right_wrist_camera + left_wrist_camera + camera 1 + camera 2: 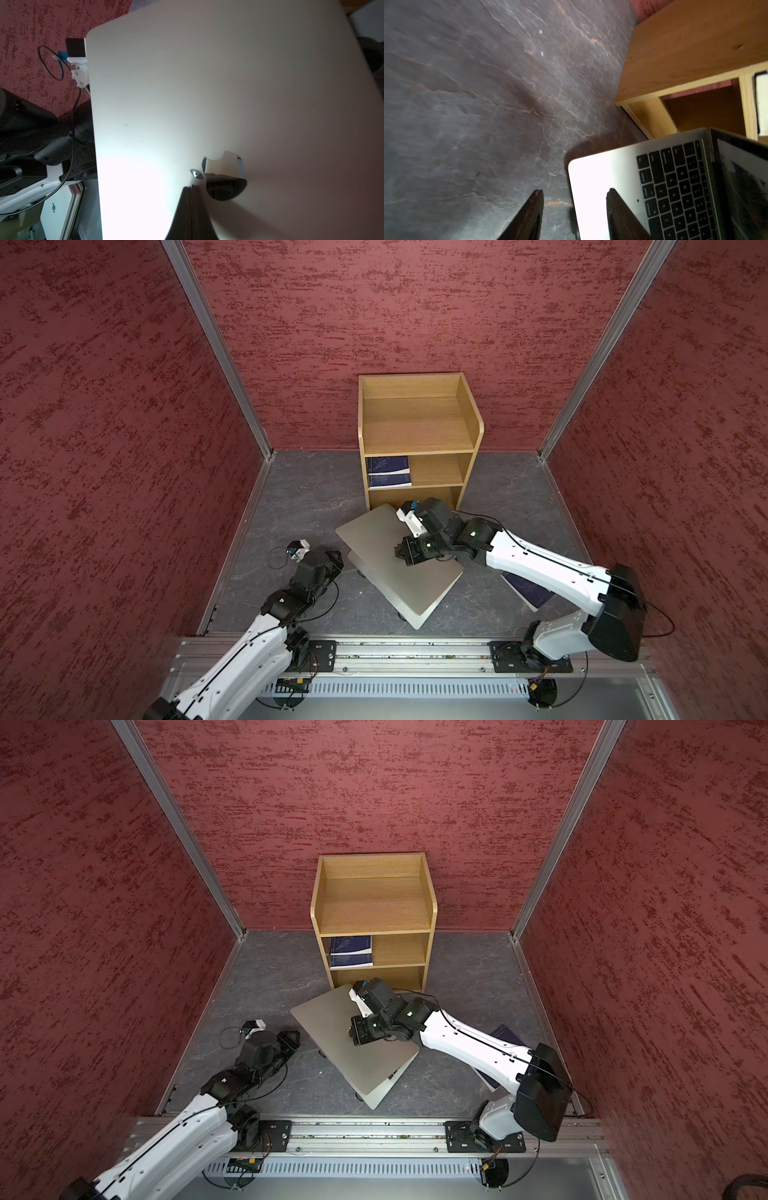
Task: Close the laptop lid and set it aside
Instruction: Close the lid of the laptop.
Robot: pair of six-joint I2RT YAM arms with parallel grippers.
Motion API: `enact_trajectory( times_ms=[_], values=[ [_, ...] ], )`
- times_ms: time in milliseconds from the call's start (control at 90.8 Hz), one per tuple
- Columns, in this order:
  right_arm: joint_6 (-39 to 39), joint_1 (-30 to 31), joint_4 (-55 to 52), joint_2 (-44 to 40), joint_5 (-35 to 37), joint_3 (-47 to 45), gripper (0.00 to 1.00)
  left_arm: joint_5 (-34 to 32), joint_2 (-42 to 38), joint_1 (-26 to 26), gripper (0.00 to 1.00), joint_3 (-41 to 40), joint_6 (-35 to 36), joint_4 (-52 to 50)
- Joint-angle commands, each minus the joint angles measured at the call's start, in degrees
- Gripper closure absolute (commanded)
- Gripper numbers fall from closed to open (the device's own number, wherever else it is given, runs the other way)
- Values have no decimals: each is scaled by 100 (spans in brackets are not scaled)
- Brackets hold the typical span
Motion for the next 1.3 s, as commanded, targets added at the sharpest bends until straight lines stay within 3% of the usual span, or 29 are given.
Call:
enact_trajectory(
  times_ms=[0,176,353,760,970,1146,1289],
  values=[
    [66,90,80,229,-169,-217,100,-734,-718,24,48,-99,-265,-1230],
    [41,81,344,376,-225,-414,100,-729,-1658,38,42,-19,-6,-1586],
    [-37,88,543,561,-67,-655,100,-258,-1767,43,32,45,319,-1143],
    [-214,88,567,848,895,-1023,100,663,-42,49,21,30,475,301],
    [-183,88,684,767,919,-1122,100,751,620,55,19,173,521,479],
    [-128,127,1107,120,644,-1252,100,695,828,76,15,288,612,615],
    [-81,155,1556,-951,635,-1666,63,628,1064,139,14,425,676,635]
  ],
)
